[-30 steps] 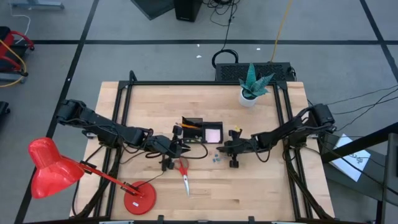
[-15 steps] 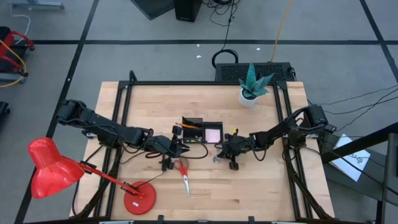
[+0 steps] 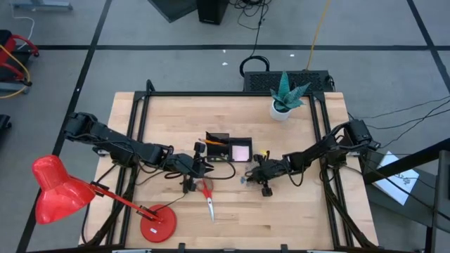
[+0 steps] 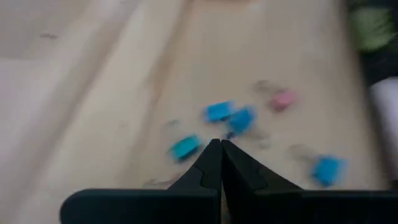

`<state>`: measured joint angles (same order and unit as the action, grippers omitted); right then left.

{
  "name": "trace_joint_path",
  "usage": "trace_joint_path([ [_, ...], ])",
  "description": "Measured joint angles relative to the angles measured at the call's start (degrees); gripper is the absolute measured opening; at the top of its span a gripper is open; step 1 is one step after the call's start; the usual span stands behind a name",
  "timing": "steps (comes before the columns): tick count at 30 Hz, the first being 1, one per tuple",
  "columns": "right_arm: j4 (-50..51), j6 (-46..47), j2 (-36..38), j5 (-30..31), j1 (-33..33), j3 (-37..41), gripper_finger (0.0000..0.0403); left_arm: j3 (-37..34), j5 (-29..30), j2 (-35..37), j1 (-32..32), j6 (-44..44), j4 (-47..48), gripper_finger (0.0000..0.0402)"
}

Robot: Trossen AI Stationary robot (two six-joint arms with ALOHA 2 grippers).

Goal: Pick and place office supplies into organizer
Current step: Adjust the binder clips on the table

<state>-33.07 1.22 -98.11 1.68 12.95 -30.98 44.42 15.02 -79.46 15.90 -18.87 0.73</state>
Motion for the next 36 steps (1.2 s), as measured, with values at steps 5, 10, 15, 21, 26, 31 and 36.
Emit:
trace_joint_path([
  [5,1.62,-4.50,1.54,10.95,0.72,-1.97,0.0000,0.00,0.01,0.00,-0.07,0.00,0.47,0.0047],
  [10,5.35,-4.54,1.64,12.36,-0.23,-2.71,0.0000,0.00,-0.06,0.00,-0.07,0.20,0.84,0.0047],
  [15,9.82,-2.22,1.65,11.38,-1.75,-2.68,0.0000,0.00,-0.08,-0.02,-0.07,0.87,0.85,0.0047],
  [21,9.48,-1.43,1.70,2.94,-2.08,-2.53,0.0000,0.00,-0.13,-0.02,-0.07,0.92,0.81,0.0047],
  [26,8.40,1.51,1.68,-6.81,-2.00,-2.49,0.0000,0.00,-0.12,-0.02,-0.07,0.91,0.81,0.0047],
  [31,6.01,-0.58,1.62,-5.85,-0.51,-2.45,0.0000,0.00,-0.13,-0.02,-0.07,1.01,0.81,0.0047],
  [36,-0.28,-4.53,1.79,3.97,-0.41,-2.45,0.0000,0.00,-0.12,-0.02,-0.07,1.03,0.81,0.0047],
])
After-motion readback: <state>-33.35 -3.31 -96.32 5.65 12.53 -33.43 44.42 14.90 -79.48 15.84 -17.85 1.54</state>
